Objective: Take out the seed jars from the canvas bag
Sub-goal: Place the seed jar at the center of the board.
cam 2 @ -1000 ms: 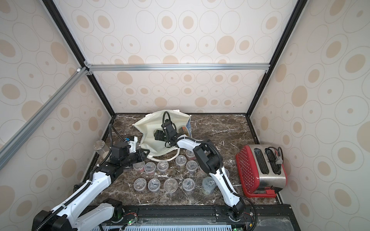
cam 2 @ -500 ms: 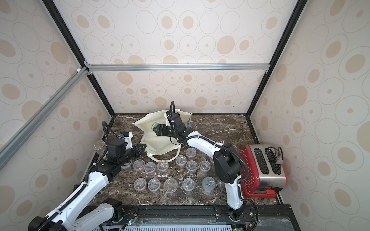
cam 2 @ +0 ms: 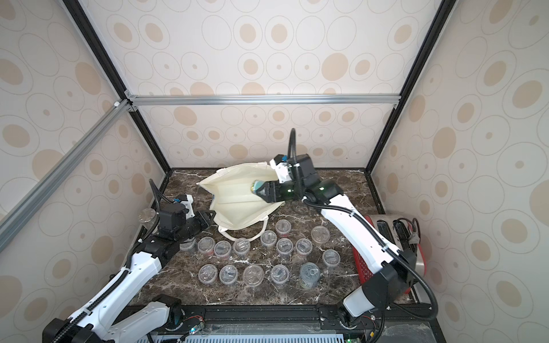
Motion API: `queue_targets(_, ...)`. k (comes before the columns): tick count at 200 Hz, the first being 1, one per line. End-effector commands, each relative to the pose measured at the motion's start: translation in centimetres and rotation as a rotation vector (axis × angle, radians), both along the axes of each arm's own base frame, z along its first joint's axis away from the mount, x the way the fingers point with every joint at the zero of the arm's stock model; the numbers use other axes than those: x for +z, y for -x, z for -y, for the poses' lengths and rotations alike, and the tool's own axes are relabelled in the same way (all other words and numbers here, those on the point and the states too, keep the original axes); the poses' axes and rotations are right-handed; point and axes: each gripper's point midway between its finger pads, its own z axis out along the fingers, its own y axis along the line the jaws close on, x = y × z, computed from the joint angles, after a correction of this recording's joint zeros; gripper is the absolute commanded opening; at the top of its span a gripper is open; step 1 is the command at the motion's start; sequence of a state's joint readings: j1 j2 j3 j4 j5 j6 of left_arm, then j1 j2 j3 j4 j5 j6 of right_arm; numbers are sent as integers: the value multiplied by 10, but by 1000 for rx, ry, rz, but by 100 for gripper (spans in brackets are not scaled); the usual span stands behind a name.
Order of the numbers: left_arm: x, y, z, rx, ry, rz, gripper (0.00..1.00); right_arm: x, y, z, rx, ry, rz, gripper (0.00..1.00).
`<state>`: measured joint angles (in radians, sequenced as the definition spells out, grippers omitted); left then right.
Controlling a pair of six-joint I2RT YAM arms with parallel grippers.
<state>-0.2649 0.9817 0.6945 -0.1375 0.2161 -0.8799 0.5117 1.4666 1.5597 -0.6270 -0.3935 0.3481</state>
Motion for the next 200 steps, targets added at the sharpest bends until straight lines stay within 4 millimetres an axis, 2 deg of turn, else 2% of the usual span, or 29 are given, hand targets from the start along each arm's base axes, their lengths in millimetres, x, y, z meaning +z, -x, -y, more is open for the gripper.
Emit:
queue_targets(1,17,-6,2,16,35,38,20,-33,20,51,-36,139,-85,68)
queue_targets(29,20,-6,0,24,28,38,21,-48,17,115,-236,191,-141,68)
queue_targets(34,19,-5,-1,25,23,36,21,-51,18,121,-260,209,-146,68)
queue_targets(39,19,-5,-1,25,18,37,21,-53,13,138,-315,226,-153,68)
queue_targets(50,18,-4,-3,30,8,34,21,-60,11,158,-381,270,-169,68)
queue_targets(70,18,-3,-3,28,7,40,21,-84,2,190,-486,365,-230,68)
queue_targets(96,18,-2,0,12,23,43,22,-119,-10,227,-597,572,-305,68)
queue_targets(139,20,1,2,3,43,48,22,-164,-14,266,-671,798,-441,69)
queue_targets(169,17,3,2,-3,37,41,22,-198,-11,279,-665,893,-519,69)
queue_targets(200,20,5,2,-7,32,46,22,-235,2,282,-622,956,-627,70)
